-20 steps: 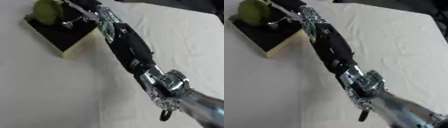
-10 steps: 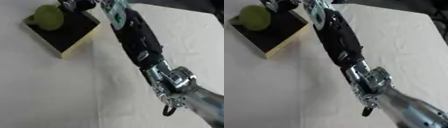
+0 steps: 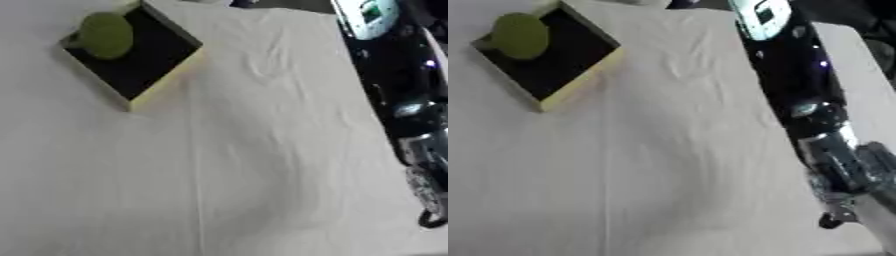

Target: Pick up objects on the table and place them in the box.

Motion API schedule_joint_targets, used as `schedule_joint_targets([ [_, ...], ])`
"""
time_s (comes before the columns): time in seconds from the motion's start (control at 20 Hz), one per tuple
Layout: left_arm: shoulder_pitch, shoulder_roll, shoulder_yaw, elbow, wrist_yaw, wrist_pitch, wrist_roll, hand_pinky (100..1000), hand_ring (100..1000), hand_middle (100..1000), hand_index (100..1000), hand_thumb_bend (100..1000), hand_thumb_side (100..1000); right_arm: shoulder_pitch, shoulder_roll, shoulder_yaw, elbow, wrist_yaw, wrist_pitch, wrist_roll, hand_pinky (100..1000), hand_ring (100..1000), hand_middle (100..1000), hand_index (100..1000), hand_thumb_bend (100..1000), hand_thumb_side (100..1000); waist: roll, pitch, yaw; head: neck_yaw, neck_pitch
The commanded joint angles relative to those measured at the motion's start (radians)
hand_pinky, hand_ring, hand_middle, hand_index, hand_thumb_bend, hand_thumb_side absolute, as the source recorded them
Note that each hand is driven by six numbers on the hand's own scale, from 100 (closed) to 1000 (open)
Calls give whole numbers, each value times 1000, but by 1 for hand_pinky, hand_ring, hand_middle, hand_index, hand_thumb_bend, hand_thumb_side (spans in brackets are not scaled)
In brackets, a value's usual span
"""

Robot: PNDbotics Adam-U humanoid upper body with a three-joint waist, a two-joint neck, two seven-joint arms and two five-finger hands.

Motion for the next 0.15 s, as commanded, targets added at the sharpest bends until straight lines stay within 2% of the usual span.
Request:
schedule_joint_targets([
  [0.05,-1,34,14,-17,-16,-4,12,589,712,603,691,100,530,75,-108,-32,-139,-100,27,-35,826,966,773,878,100,100,14,-28,-8,19,6],
  [0.15,8,37,21,-17,-22,-6,18,589,713,604,691,100,531,140,-118,-57,-203,-135,58,-36,817,965,756,870,100,100,21,-27,-18,30,6],
])
